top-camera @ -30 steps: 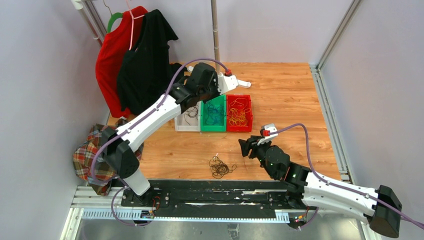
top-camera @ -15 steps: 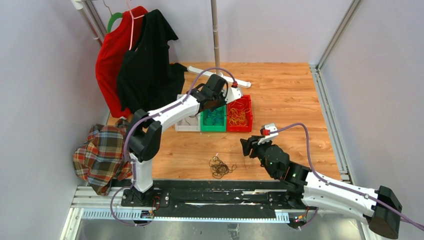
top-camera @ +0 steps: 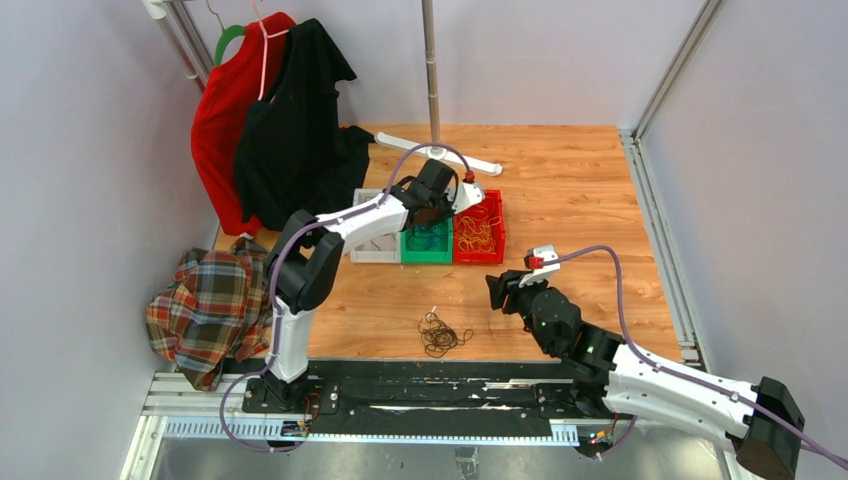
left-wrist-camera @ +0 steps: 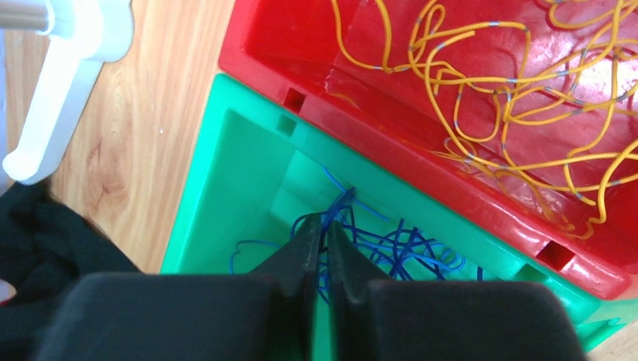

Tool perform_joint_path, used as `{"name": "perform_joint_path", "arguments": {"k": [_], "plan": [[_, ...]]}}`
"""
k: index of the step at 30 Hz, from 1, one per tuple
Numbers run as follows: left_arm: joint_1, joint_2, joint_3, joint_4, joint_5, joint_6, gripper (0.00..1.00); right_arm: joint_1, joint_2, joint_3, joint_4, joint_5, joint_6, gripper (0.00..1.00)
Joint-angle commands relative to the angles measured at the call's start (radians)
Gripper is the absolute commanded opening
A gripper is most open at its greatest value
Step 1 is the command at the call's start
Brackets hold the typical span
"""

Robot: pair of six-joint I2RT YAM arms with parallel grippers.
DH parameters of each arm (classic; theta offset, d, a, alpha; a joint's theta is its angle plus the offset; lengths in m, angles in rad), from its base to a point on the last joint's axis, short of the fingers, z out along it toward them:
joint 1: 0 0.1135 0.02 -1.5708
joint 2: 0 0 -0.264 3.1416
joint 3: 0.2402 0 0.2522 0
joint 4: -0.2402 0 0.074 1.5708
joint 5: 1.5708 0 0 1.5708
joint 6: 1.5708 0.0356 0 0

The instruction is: Untangle the cables

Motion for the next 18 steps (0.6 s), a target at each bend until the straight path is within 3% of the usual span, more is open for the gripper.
{"name": "perform_joint_path", "arguments": {"k": [1, 3, 9, 14, 18], "plan": [[0.000, 0.025, 0.129, -0.101, -0.004, -0.025, 0.22, -0.013, -0.016, 0.008, -0.022, 0.007, -0.008, 0.51], [0.003, 0.018, 0.216, -0.206, 0.006, -0.055, 0.41, -0.013, -0.024, 0.017, -0.038, 0.004, -0.011, 0.50], [0.004, -0.044, 0.315, -0.386, 0.026, -0.041, 0.74, -0.014, -0.053, 0.029, -0.048, -0.003, -0.025, 0.50], [0.004, -0.116, 0.331, -0.492, 0.045, -0.019, 0.77, -0.015, -0.067, 0.048, -0.071, -0.015, -0.035, 0.49], [0.001, -0.223, 0.269, -0.623, 0.219, -0.057, 0.83, -0.015, -0.076, 0.054, -0.077, -0.016, -0.046, 0.49]]}}
